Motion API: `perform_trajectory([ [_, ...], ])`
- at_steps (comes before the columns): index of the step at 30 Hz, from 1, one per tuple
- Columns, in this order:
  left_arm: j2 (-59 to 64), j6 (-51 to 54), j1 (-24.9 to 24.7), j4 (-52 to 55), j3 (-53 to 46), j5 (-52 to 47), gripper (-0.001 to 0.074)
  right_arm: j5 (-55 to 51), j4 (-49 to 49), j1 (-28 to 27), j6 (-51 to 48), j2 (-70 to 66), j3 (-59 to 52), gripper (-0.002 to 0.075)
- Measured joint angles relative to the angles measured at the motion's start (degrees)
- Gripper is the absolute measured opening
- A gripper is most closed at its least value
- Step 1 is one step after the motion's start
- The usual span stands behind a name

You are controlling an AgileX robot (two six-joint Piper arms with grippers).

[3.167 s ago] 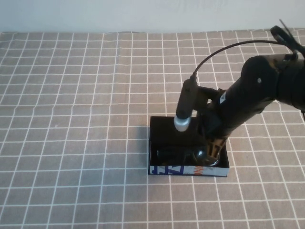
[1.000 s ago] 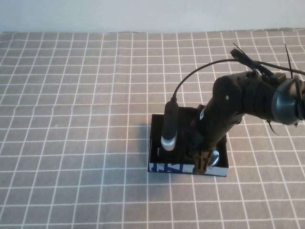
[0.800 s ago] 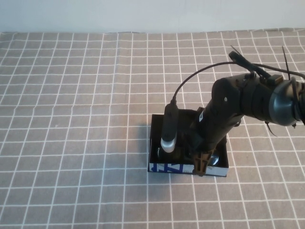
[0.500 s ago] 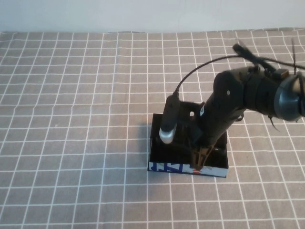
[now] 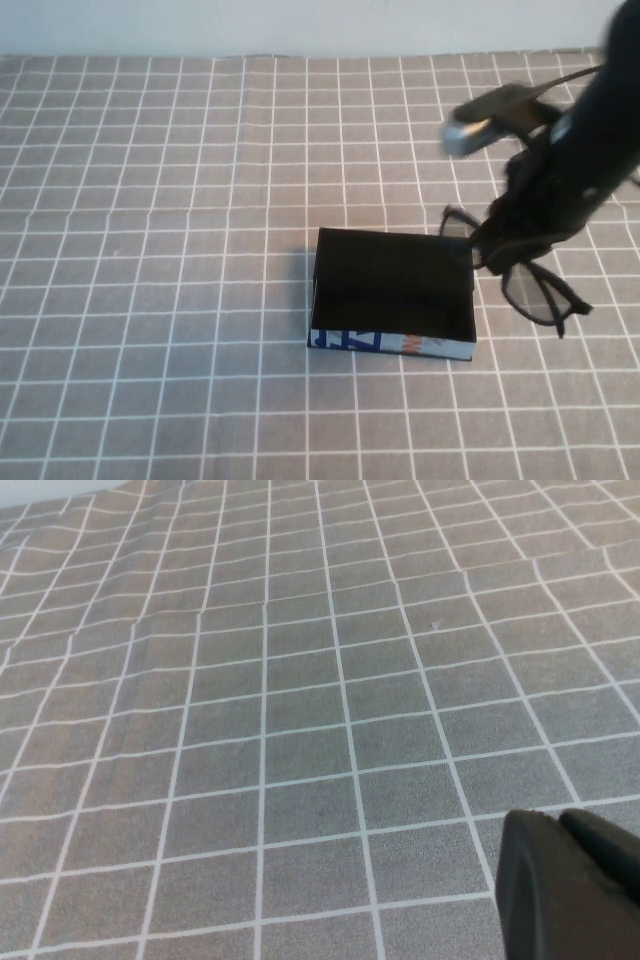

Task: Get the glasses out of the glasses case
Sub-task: Place the glasses on the table

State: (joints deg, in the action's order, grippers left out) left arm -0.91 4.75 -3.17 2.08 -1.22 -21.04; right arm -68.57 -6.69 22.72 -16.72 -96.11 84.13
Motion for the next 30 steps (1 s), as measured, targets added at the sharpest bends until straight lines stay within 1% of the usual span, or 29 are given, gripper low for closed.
perform_trajectory([
  [4, 0.0, 0.0, 0.0, 0.0, 0.0, 0.0, -0.0004, -0.8, -8.1, -5.1, 0.7, 5.6, -3.8, 0.0044],
  [6, 0.0, 0.0, 0.0, 0.0, 0.0, 0.0, -0.0005, 0.9, -10.9, -7.6, 1.0, 9.3, -8.0, 0.0044],
  [9, 0.0, 0.0, 0.0, 0.0, 0.0, 0.0, -0.0005, 6.4, -11.2, -10.8, 3.7, 15.0, -15.0, 0.0044],
  [12, 0.0, 0.0, 0.0, 0.0, 0.0, 0.0, -0.0004, 12.8, -8.2, -13.6, 8.5, 19.6, -23.3, 0.0044],
  [16, 0.0, 0.0, 0.0, 0.0, 0.0, 0.0, -0.0004, 22.8, -4.1, -14.5, 14.5, 22.8, -33.5, 0.0044],
  [20, 0.0, 0.0, 0.0, 0.0, 0.0, 0.0, -0.0004, 33.2, -6.1, -14.5, 15.9, 22.5, -41.4, 0.0044],
  [24, 0.0, 0.0, 0.0, 0.0, 0.0, 0.0, -0.0004, 38.1, -8.1, -14.5, 15.7, 18.6, -42.9, 0.0044],
  [30, 0.0, 0.0, 0.0, 0.0, 0.0, 0.0, -0.0004, 40.1, -8.1, -14.5, 9.7, 10.9, -42.9, 0.0044],
])
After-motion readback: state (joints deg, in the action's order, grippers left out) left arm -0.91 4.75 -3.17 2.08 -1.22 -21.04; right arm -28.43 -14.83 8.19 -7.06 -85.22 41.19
